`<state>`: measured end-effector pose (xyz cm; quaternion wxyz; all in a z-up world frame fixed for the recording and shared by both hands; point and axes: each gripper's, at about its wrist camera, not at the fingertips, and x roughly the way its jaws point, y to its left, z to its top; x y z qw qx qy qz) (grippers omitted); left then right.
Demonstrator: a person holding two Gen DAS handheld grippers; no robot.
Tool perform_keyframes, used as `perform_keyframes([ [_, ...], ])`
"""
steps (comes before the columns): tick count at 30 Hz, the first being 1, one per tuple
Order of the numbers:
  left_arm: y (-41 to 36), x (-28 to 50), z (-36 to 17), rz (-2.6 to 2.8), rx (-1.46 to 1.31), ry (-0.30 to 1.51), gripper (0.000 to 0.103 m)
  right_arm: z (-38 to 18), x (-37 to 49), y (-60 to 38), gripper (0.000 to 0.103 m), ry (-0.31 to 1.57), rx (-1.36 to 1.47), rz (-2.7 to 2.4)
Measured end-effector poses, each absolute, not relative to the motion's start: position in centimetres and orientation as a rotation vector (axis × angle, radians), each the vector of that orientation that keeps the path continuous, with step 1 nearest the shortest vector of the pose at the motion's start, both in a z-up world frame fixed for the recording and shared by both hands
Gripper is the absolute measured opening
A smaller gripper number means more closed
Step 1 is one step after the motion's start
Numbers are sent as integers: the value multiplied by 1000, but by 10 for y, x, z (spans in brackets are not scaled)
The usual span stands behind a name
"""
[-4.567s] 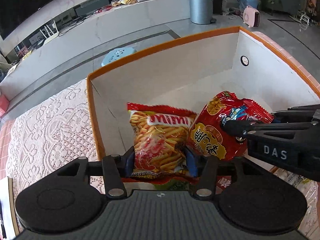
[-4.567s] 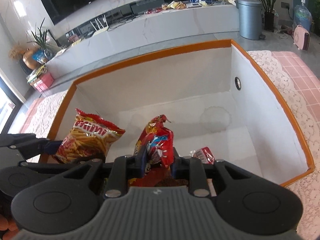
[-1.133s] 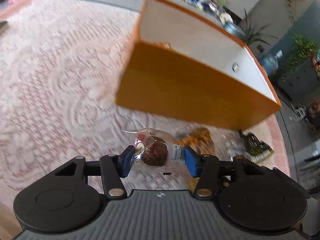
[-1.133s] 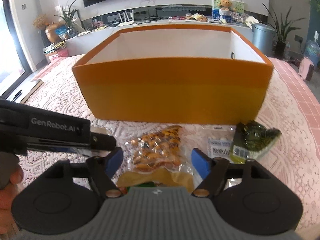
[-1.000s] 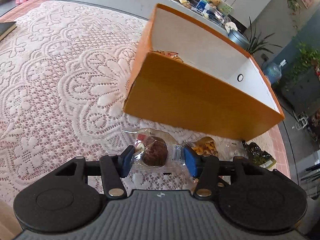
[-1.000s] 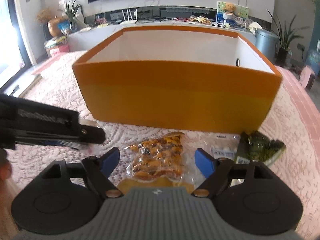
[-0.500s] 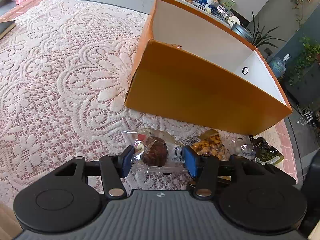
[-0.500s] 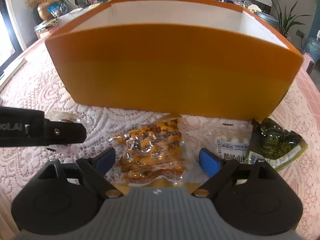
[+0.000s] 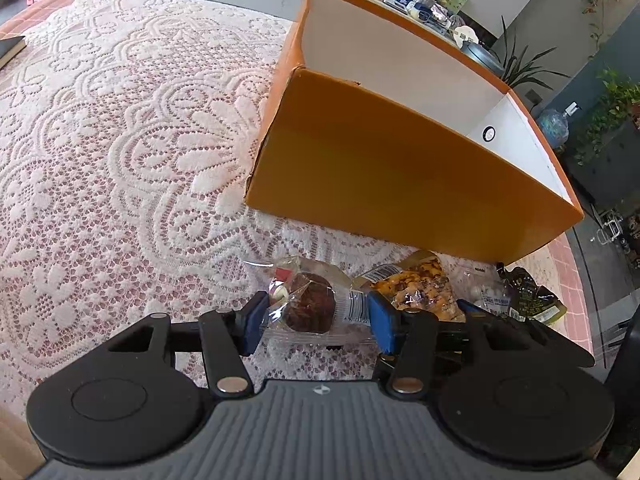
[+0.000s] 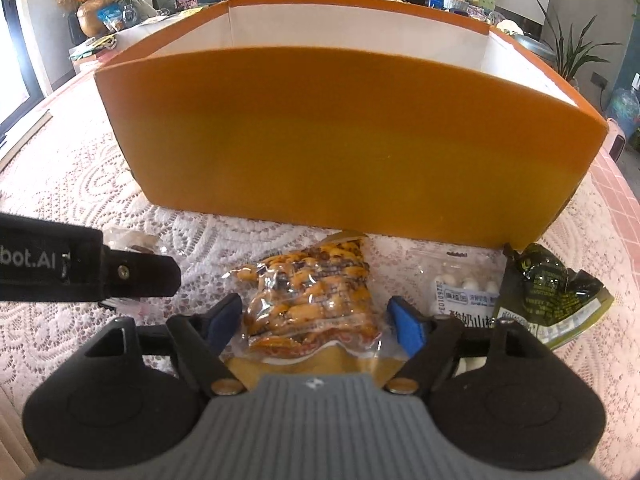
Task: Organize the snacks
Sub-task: 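Grasp the clear bag with dark snack with the left tool while the right tool grasps the nut bag, then lift both held bags and carry them over the orange box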
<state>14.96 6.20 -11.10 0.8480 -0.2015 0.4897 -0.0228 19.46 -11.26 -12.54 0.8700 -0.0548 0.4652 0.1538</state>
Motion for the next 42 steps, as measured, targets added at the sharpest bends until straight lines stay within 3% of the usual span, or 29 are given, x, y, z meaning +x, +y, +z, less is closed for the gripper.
perform_keyframes([
  [28,47,112,-33,-164,-378,840,60,-20,135,-169,76,678,-36,325],
  [42,21,172,22,-230,-297,745,60,31,188,-186,76,618,-90,304],
])
